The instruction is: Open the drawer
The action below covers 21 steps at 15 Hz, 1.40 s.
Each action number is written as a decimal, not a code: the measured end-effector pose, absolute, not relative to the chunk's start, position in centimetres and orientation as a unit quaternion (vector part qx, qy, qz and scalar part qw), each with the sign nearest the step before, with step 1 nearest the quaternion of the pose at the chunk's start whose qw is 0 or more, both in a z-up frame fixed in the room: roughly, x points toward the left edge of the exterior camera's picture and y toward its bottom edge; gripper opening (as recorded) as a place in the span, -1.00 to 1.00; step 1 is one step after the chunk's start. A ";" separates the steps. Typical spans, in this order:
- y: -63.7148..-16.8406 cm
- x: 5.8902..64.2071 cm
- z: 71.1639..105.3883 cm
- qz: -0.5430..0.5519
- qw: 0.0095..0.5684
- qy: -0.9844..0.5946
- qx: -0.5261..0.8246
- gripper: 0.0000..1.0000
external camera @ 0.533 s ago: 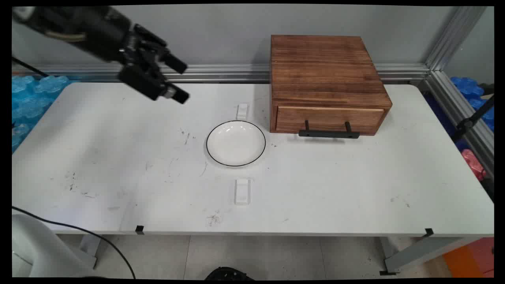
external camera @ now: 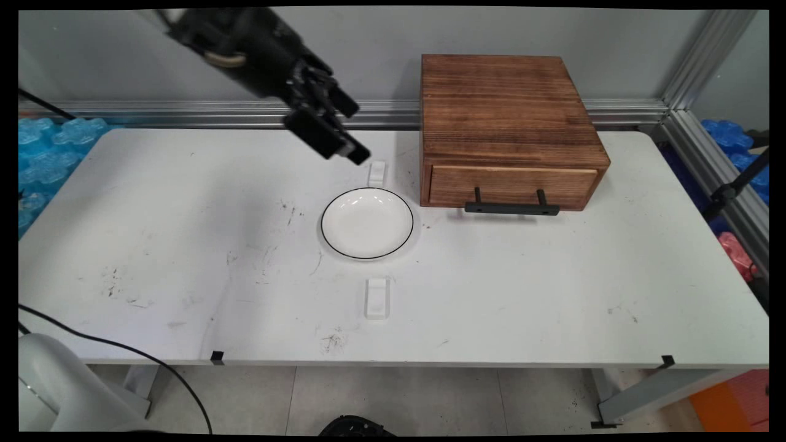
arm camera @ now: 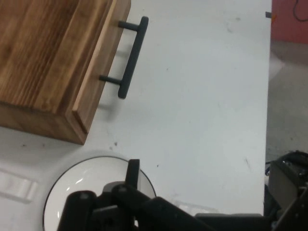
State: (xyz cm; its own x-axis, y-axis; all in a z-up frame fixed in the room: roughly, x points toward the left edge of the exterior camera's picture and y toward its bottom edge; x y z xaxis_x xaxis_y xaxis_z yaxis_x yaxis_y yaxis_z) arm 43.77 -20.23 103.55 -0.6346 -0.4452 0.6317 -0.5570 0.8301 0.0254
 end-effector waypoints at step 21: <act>-31.5 26.8 95.5 0.096 0.235 -0.935 0.246 1.00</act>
State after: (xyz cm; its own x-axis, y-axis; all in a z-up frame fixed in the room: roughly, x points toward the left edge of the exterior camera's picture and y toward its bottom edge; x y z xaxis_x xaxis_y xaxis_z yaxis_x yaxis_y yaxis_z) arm 26.78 -31.54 95.51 -0.7685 -0.4152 0.4869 -0.5052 0.8606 -0.0635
